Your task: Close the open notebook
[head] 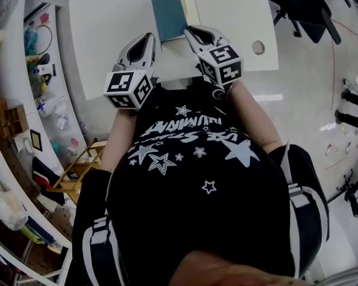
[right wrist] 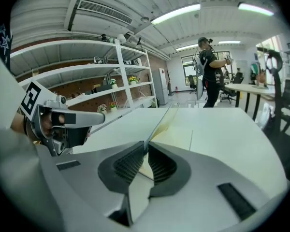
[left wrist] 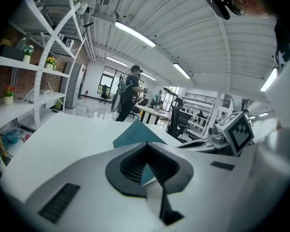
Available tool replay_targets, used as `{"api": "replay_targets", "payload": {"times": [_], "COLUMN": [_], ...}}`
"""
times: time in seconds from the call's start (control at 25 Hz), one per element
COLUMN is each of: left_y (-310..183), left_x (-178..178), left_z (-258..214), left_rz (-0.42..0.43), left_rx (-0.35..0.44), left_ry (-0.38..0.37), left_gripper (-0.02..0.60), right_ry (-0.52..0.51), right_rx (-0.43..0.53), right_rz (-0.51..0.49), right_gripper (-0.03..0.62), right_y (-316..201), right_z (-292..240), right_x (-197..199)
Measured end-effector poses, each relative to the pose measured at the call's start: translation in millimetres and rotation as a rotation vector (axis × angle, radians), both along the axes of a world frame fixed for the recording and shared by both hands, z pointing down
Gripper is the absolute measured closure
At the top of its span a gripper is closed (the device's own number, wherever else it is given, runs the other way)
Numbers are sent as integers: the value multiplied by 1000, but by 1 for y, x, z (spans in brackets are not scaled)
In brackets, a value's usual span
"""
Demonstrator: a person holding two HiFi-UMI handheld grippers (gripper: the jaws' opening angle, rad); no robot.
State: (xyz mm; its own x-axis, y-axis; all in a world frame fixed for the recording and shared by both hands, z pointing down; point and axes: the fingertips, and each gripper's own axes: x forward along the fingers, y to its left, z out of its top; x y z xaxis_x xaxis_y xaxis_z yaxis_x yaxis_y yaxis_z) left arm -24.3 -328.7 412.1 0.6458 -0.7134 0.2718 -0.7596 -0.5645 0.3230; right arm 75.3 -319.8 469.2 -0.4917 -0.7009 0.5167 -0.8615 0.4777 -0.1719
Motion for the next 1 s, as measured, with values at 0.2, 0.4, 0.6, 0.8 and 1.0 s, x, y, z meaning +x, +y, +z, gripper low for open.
{"api": "replay_targets", "payload": {"times": [0.2,0.4,0.6,0.8,1.0], "left_y": [7,16,21,28,37], "left_x": [17,26,32,38,43], "left_z": [2,8,12,17,24], "left_rz": [-33,-86,-141,-196,-230], "left_rx": [-14,-31,-40,-44,-66], "left_ry": [-26,-48,-55,-57,-55], "left_gripper": [571,571,571,571,571], "right_ry": [-43,22,153,236,268], "right_rx": [-45,-141,-187,-196,-190], "right_rz": [3,-8,-81,-155,-208], "right_gripper": [565,555,540,530,526], "right_y": [-1,2,6,7,8], "right_z": [21,60,82,93,97], "right_x": [27,42,47,47,49]}}
